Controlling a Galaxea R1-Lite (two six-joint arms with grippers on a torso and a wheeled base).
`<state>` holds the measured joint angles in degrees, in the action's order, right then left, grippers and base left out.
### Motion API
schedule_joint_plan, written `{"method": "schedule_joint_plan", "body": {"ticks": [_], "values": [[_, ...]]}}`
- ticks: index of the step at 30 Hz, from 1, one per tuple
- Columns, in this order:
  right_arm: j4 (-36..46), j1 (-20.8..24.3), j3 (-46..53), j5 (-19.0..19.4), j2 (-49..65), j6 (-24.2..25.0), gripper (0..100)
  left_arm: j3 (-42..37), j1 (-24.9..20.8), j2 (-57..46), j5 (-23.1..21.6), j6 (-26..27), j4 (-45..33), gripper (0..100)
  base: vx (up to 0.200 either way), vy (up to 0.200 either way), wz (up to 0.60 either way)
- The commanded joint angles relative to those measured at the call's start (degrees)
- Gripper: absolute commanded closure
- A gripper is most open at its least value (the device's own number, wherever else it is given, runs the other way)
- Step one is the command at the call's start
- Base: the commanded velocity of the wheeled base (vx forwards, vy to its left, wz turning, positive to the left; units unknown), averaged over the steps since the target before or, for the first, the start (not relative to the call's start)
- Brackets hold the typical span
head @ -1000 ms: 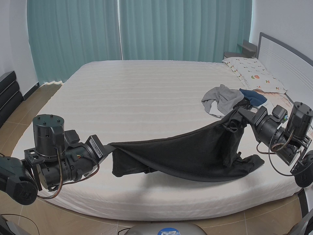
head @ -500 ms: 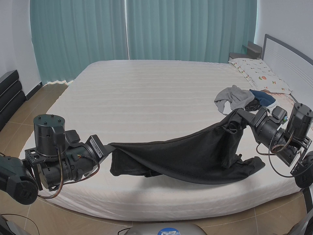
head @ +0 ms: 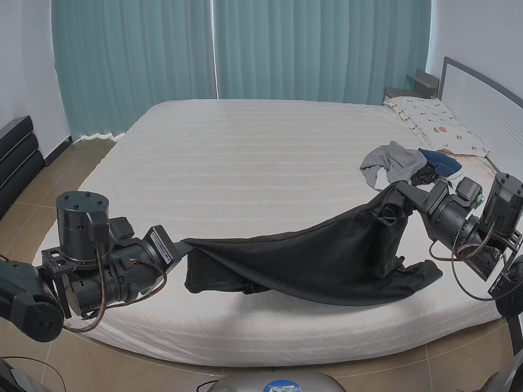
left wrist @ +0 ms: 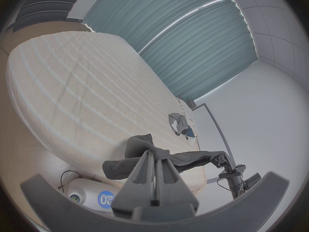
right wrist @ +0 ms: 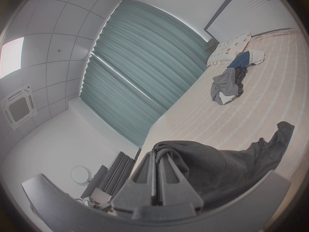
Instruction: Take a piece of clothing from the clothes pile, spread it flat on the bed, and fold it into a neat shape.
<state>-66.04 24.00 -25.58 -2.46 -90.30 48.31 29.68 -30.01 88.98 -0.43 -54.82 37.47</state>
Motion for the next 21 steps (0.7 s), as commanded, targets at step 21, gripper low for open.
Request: {"method": "schedule_joint_plan", "body": {"ticks": [21], "values": [[40.55, -4.23, -39.73, -0.88, 21.65, -7.09, 100, 28.94, 3.12, -16.73, -0.19, 1.91, -32.2, 100, -0.095, 0.0, 0.0]]}}
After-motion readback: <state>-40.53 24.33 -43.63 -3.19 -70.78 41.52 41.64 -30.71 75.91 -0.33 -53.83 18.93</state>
